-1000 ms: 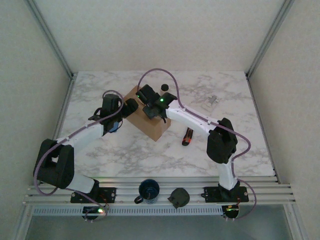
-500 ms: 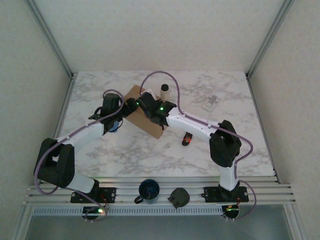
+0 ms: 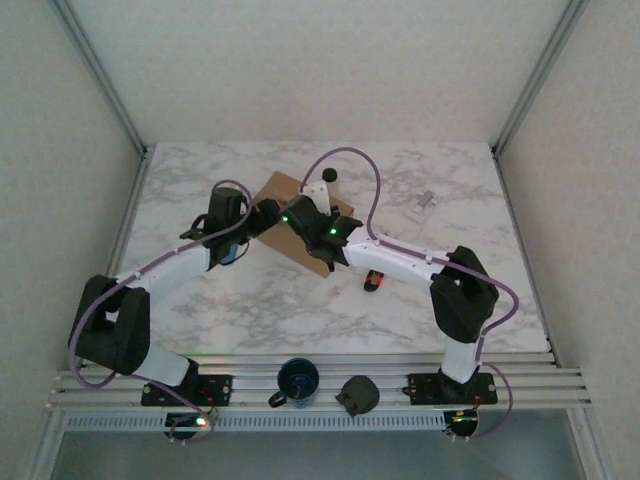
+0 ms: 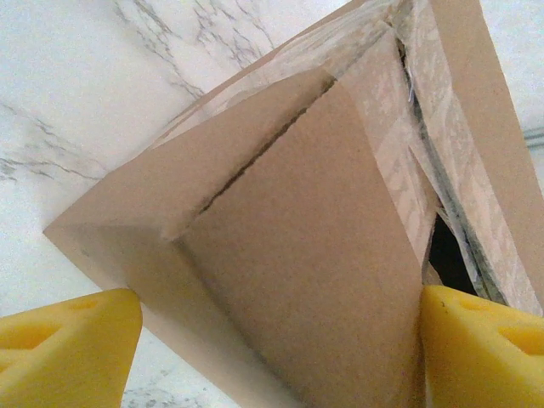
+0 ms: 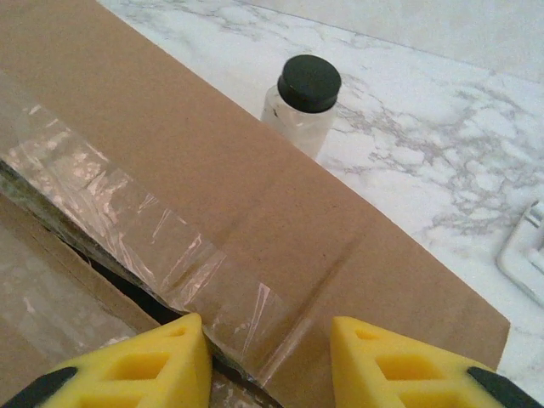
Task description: Unpack the express box
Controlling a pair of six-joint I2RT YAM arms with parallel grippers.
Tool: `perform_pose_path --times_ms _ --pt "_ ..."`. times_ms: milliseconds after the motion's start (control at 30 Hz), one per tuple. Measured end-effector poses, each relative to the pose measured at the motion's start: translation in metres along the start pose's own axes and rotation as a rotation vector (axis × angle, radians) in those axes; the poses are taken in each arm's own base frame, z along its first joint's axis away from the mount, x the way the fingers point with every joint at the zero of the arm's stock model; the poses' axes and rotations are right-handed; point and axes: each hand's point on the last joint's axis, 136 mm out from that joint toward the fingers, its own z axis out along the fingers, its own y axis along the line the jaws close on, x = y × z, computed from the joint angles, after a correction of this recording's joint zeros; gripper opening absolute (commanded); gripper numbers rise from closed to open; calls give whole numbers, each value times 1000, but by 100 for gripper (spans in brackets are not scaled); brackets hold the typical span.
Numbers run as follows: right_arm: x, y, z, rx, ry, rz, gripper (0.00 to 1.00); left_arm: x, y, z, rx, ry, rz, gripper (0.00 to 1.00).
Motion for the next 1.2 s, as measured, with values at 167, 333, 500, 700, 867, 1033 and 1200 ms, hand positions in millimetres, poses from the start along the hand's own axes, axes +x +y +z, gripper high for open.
perform_pose_path --times_ms 167,333,500,700,867,1033,1200 --pt "-3 -5 -10 -21 -7 83 38 5 -3 0 16 21 2 81" --pt "-13 -37 -21 27 -22 184 39 5 -1 -2 17 16 4 81" --pt "-38 -90 -36 75 -69 350 40 4 0 -3 16 11 10 81" --pt "-37 -78 -37 2 -17 288 62 4 0 -3 16 11 15 81" --pt "-30 -40 -18 -99 86 33 75 4 0 -3 15 13 26 81" --pt "-22 -19 -11 -189 141 -265 80 2 -2 -5 2 19 49 81" --pt "-29 2 -14 -300 135 -471 82 0 -3 -7 -13 27 72 81"
